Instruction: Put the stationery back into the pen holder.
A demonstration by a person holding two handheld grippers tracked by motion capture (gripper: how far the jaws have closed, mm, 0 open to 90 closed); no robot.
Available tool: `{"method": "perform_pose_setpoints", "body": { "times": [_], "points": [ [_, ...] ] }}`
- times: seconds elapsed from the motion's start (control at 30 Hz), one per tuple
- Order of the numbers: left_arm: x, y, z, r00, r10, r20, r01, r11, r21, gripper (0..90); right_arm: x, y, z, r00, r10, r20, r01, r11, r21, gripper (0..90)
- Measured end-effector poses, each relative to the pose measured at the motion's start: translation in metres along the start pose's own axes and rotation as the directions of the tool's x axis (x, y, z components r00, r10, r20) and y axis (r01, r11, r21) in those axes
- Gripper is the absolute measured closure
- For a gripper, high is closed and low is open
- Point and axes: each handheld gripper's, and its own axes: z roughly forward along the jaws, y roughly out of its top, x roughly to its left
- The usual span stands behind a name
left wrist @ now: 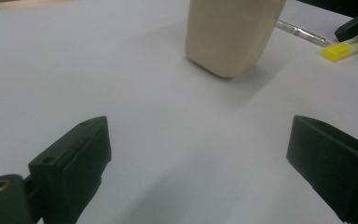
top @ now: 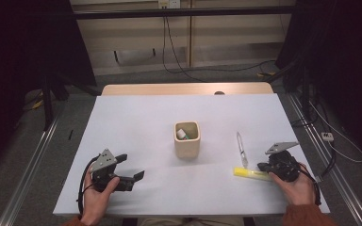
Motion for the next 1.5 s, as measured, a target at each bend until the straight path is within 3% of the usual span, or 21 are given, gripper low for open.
{"method": "perform_pose_setpoints", "body": {
  "times": [0.13, 0.4, 0.63, 0.83, 1.0, 1.03, 1.1, 1.3, 1.5],
  "points": [
    [0.0, 0.0, 0.0, 1.0, -0.005, -0.008, 0.005, 1.0, -0.001, 6.3, 0.003, -0.002, -0.002, 0.9987, -0.017, -0.049, 0.017, 1.0, 0.004, 90.0],
    [0.0, 0.0, 0.0, 1.0, -0.005, -0.007, 0.005, 1.0, 0.0, 6.3, 0.008, -0.004, -0.005, 0.9981, -0.026, -0.055, 0.026, 1.0, 0.01, 90.0],
    [0.0, -0.001, 0.001, 1.0, -0.005, -0.006, 0.005, 1.0, 0.003, 6.3, 0.015, -0.007, -0.008, 0.9948, -0.053, -0.087, 0.055, 0.998, 0.016, 90.0],
    [0.0, -0.001, 0.001, 0.9999, -0.005, -0.011, 0.005, 1.0, 0.006, 6.3, 0.016, -0.009, -0.008, 0.9916, -0.051, -0.119, 0.052, 0.999, 0.008, 90.0],
    [0.0, -0.001, 0.001, 0.9999, -0.004, -0.009, 0.004, 1.0, 0.007, 6.3, 0.015, -0.009, -0.009, 0.9931, -0.059, -0.101, 0.06, 0.998, 0.009, 90.0],
    [0.0, -0.001, 0.001, 0.9999, -0.004, -0.01, 0.004, 1.0, 0.005, 6.3, 0.015, -0.008, -0.009, 0.9951, -0.059, -0.08, 0.059, 0.998, 0.005, 90.0],
    [0.001, -0.001, 0.001, 1.0, -0.004, -0.008, 0.004, 1.0, 0.003, 6.3, 0.011, -0.009, -0.012, 0.9958, -0.044, -0.081, 0.042, 0.999, -0.026, 89.4],
    [0.001, -0.001, 0.001, 1.0, 0.002, -0.008, -0.002, 1.0, 0.005, 6.3, 0.007, -0.006, -0.019, 0.9963, -0.035, -0.078, 0.028, 0.996, -0.09, 58.6],
    [0.001, -0.001, 0.0, 1.0, -0.004, -0.009, 0.004, 1.0, 0.005, 6.3, 0.013, 0.002, -0.019, 0.9925, -0.054, -0.109, 0.044, 0.994, -0.098, 24.9]
  ]
}}
